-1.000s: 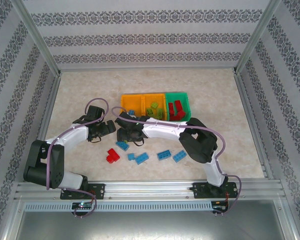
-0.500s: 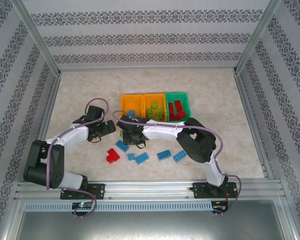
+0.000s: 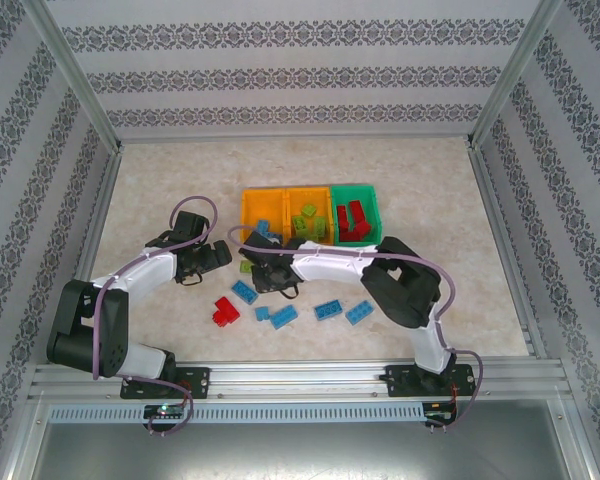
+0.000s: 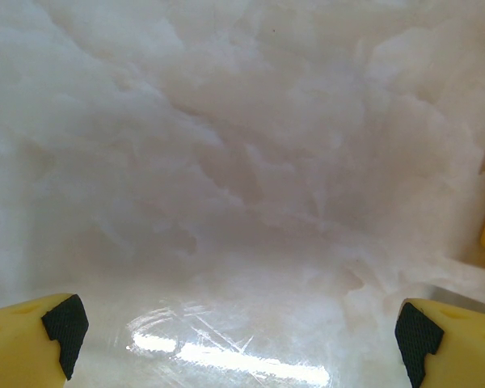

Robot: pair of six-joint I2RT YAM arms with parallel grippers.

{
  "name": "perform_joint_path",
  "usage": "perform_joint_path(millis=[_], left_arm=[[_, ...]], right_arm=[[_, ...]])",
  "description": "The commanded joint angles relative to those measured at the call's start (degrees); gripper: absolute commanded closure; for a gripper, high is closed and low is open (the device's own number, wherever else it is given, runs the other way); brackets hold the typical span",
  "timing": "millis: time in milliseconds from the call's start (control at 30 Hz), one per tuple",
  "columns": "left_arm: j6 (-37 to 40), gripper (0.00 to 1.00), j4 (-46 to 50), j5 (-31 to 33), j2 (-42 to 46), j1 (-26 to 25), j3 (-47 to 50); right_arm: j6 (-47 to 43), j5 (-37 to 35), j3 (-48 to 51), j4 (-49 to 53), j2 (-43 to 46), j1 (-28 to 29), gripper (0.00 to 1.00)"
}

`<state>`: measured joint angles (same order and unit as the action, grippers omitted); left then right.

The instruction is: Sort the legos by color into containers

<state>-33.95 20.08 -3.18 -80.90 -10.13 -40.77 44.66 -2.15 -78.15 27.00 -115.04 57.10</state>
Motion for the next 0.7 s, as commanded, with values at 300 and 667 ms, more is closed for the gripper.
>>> perform_joint_path(millis=[300, 667], left_arm=[[2.64, 0.00, 1.14, -1.14, 4.92, -1.58, 1.99], [4.98, 0.00, 5.17, 2.33, 12.10, -10.40, 3.85]], right_arm=[[-7.88, -7.03, 4.51, 4.36, 14.61, -11.57, 0.82], [-13.24, -4.40, -8.01, 6.00, 4.29, -21.45, 0.77]])
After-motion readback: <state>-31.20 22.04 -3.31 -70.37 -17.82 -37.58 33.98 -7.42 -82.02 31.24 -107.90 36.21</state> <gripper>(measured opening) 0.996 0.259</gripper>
